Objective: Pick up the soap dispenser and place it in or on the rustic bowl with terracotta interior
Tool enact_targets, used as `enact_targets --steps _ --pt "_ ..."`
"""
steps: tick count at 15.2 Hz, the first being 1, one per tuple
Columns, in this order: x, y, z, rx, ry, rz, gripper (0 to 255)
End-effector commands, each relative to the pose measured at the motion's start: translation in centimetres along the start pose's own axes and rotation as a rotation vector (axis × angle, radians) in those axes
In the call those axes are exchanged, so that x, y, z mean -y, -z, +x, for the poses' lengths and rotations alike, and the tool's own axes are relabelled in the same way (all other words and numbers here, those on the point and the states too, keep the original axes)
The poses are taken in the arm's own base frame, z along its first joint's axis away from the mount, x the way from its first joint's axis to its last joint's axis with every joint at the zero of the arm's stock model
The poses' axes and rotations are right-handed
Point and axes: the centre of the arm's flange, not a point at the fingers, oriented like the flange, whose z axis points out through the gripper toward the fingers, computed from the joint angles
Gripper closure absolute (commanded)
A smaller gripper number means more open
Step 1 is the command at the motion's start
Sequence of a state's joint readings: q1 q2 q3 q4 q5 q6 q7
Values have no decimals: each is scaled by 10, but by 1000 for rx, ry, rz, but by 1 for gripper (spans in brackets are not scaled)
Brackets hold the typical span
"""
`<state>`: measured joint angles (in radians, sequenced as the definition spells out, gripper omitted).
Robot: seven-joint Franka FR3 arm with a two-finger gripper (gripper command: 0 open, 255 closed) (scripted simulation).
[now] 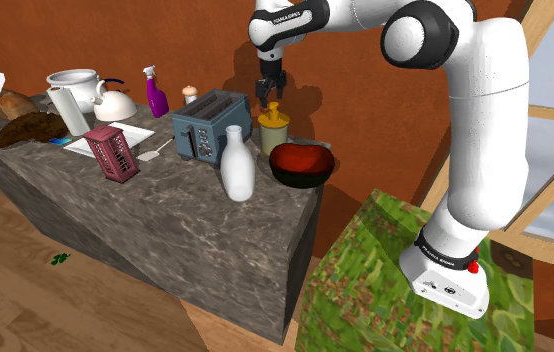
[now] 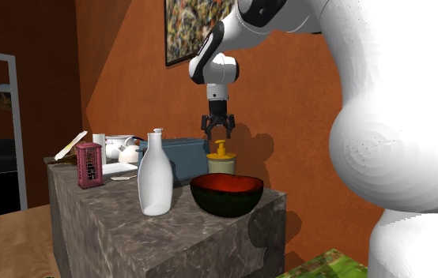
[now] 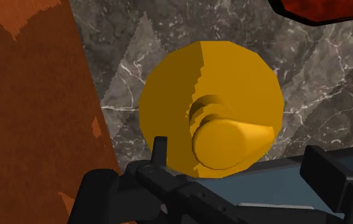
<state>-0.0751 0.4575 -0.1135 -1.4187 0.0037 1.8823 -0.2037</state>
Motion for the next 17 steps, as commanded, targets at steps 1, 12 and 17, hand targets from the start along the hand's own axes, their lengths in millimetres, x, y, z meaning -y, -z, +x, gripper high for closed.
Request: enact_targets --steps 1,12,17 --pt "0 -10 0 0 0 0 0" --pt "0 -24 0 0 0 0 255" --pt "0 -24 0 0 0 0 255"
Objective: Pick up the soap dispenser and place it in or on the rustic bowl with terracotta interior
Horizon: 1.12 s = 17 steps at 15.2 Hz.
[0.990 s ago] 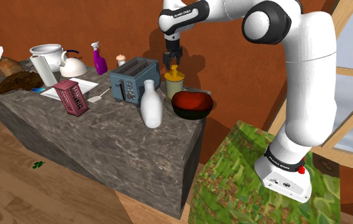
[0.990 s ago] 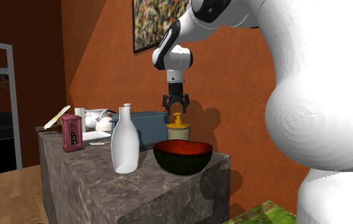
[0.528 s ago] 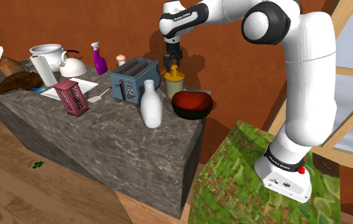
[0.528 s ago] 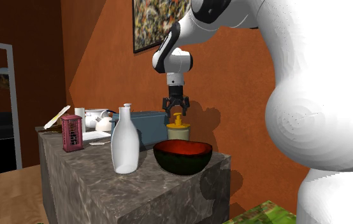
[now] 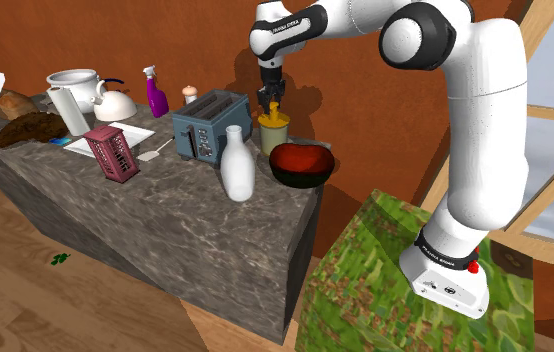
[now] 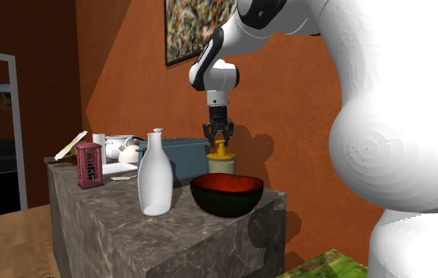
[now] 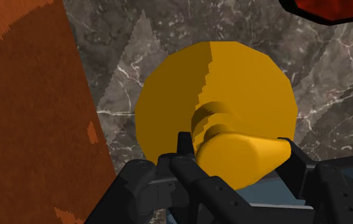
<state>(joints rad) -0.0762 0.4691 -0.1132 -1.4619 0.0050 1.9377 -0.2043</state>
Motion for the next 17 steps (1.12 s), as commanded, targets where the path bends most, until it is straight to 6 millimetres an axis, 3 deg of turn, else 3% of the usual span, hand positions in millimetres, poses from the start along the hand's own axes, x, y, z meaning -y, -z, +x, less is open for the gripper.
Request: enact_targets --steps 1,4,17 --pt "0 0 0 0 0 0 255" --pt "0 0 0 0 0 0 255" --pt "-3 68 0 0 0 0 255"
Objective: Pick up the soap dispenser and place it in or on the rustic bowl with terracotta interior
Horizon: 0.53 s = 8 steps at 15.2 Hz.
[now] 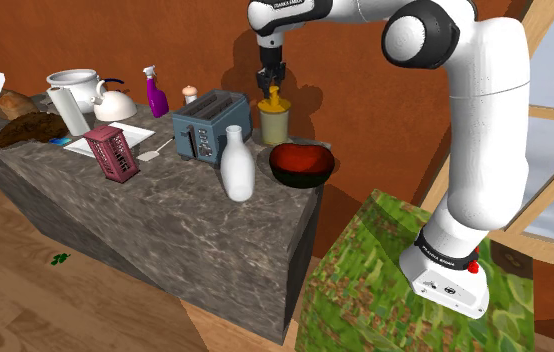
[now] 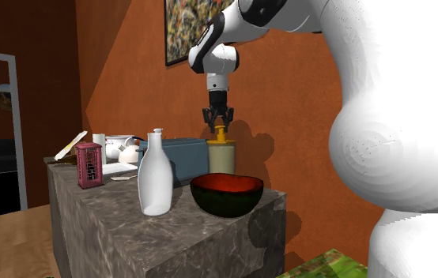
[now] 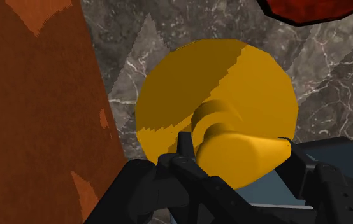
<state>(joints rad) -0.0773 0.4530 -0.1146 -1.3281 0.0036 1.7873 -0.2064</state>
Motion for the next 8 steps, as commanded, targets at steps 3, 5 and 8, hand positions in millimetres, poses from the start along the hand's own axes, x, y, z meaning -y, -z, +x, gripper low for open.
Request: enact_targets --steps 3,5,8 --pt "-2 22 0 0 0 0 255" --pt "-2 33 0 0 0 0 255" --pt "-3 49 0 0 0 0 255"
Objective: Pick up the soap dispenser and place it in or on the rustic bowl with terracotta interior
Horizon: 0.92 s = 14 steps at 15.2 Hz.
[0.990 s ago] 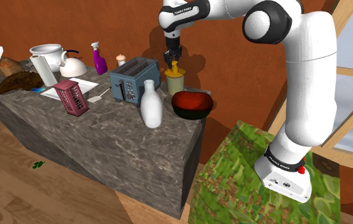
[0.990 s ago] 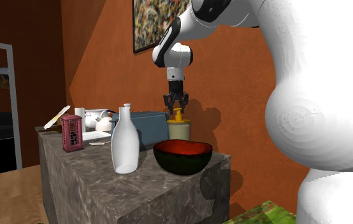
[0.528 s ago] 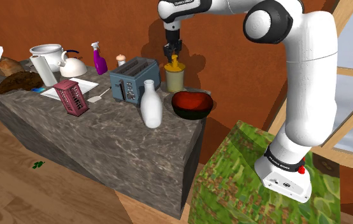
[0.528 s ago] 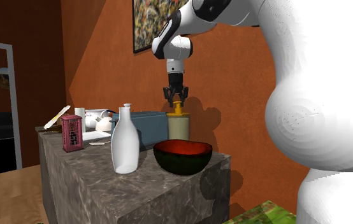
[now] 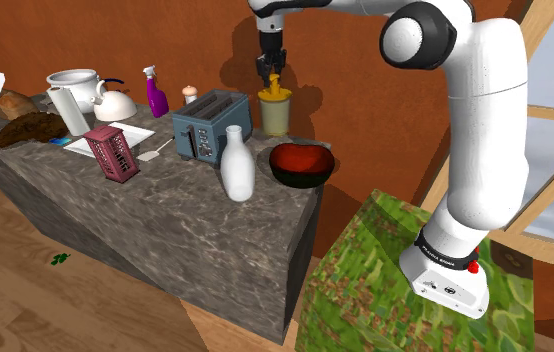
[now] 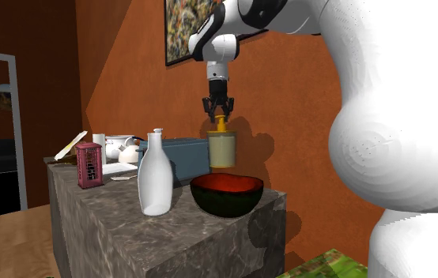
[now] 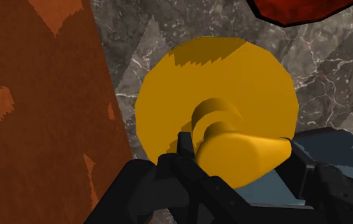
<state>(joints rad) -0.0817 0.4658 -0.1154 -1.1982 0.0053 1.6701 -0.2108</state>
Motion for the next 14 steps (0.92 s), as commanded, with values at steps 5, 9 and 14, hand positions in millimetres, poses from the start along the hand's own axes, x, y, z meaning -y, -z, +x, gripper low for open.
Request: enact_targets --steps 5,9,14 --pt "-2 32 -1 -1 0 0 255" --pt "-3 53 -1 -1 0 0 255" --pt "7 76 -23 -1 0 0 255"
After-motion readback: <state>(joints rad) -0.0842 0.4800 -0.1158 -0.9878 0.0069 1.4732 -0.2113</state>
